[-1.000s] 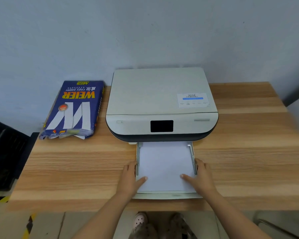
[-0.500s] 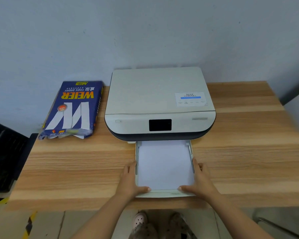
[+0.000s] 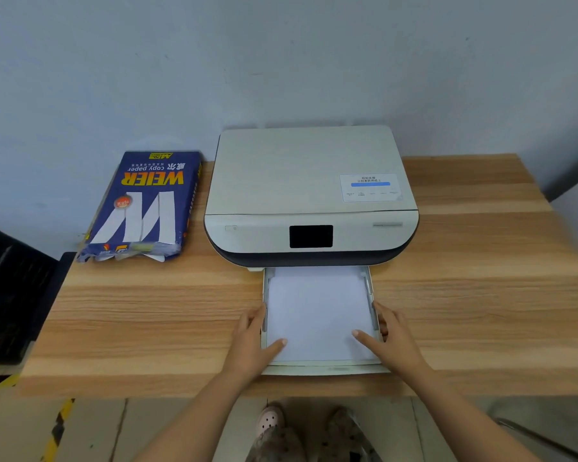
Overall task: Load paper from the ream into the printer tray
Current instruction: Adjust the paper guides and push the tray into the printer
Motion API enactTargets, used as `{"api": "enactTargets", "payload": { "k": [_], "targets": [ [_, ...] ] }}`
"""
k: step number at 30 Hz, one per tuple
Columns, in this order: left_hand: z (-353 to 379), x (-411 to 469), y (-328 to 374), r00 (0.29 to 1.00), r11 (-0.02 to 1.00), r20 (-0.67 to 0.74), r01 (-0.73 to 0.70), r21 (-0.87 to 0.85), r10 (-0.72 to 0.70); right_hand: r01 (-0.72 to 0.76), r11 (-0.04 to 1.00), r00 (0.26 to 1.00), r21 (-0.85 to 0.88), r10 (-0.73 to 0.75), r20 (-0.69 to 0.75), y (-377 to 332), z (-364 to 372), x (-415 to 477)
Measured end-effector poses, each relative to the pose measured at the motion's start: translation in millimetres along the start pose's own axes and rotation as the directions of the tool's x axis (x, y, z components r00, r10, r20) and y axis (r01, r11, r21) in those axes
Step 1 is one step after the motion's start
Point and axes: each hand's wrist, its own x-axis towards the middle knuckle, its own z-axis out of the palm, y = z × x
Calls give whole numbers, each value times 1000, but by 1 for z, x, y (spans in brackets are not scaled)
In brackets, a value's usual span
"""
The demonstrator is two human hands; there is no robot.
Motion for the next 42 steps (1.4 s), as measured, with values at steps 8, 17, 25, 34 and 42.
{"api": "enactTargets", "payload": {
  "k": [8,17,25,34,42],
  "targets": [
    [-8,9,0,996,998,75,54,-16,-53,-35,998,999,50,35,2,4,3,6],
    [-15,9,-2,989,999,141,41,16,-43,-36,999,999,-2,36,23,4,1,6],
    [-23,35,18,987,989,-121,93,-115,-107,-140,984,979,108,154,-137,-6,-7,38],
    [-13,50,15,978,983,-158,117,-145,-140,-117,992,972,56,126,-196,-13,-5,51],
    [-7,30,4,979,993,-201,-40,-115,17,-96,984,967,152,128,-218,-3,-3,41]
  ]
}}
